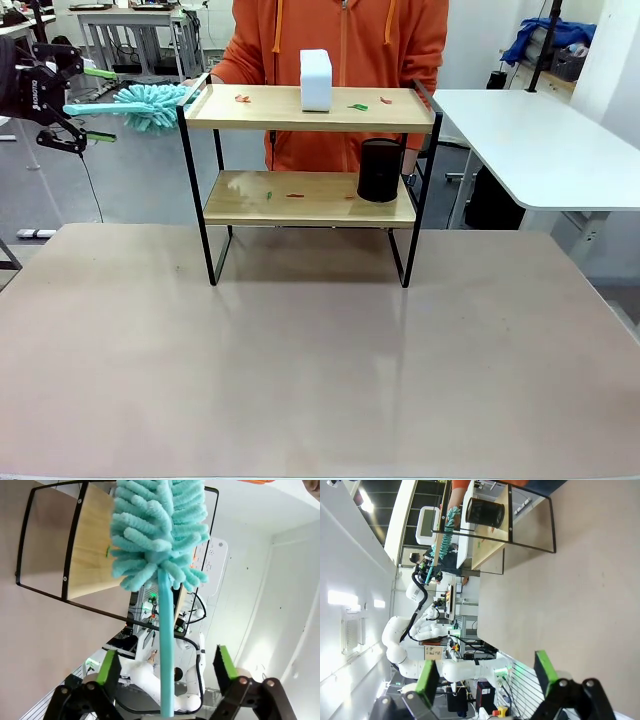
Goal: Clean the shelf.
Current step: Pick up the Duster from the human.
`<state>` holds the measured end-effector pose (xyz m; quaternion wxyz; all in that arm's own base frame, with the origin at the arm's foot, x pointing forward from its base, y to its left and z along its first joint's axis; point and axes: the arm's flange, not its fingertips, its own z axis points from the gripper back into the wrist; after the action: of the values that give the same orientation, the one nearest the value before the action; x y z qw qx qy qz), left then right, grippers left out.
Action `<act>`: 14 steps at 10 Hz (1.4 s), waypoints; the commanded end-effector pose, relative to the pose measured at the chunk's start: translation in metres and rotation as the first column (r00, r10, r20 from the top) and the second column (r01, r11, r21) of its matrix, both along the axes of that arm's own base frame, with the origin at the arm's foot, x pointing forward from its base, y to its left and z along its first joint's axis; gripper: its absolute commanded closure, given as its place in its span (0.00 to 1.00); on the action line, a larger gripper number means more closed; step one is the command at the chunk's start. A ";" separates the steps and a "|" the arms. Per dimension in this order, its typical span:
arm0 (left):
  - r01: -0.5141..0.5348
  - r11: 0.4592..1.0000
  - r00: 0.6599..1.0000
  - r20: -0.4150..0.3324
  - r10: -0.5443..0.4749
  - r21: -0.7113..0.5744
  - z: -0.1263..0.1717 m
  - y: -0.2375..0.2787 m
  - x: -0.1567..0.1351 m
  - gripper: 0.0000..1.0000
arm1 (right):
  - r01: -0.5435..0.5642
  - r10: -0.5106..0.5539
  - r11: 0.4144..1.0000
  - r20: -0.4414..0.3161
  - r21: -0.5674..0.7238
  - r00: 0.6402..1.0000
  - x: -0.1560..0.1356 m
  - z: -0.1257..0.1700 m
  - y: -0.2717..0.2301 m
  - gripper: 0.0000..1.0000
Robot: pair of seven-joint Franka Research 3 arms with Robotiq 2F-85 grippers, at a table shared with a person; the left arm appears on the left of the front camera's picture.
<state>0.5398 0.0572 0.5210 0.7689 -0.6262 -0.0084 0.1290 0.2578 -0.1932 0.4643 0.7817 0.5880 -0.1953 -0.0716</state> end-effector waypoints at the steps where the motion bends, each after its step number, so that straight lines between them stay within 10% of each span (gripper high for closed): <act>1: -0.013 0.999 1.000 -0.009 0.013 -0.029 0.002 -0.005 0.001 0.58 | -0.008 0.008 1.000 0.022 -0.009 1.000 0.000 0.001 -0.001 0.00; 2: -0.014 0.999 1.000 -0.007 0.014 -0.035 0.001 -0.005 0.001 1.00 | -0.008 0.008 1.000 0.022 -0.009 1.000 0.000 0.001 -0.001 0.00; 3: -0.013 0.999 1.000 -0.005 0.012 -0.038 0.001 -0.004 0.002 0.63 | -0.008 0.008 1.000 0.022 -0.009 1.000 0.000 0.001 -0.001 0.00; 4: -0.009 0.999 1.000 -0.008 0.009 -0.037 0.001 -0.004 0.003 1.00 | -0.008 0.008 1.000 0.022 -0.009 1.000 0.000 0.001 -0.001 0.00; 12: 0.003 1.000 1.000 0.021 -0.003 -0.030 -0.001 0.003 -0.004 1.00 | -0.008 0.008 1.000 0.022 -0.009 1.000 0.000 0.001 -0.001 0.00; 14: 0.062 0.996 0.975 0.209 -0.074 0.063 0.016 0.037 -0.048 1.00 | -0.008 0.008 1.000 0.022 -0.009 1.000 0.000 0.001 -0.001 0.00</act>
<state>0.5242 0.0778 0.5293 0.7744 -0.6253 -0.0350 0.0905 0.2578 -0.1932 0.4643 0.7817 0.5880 -0.1951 -0.0715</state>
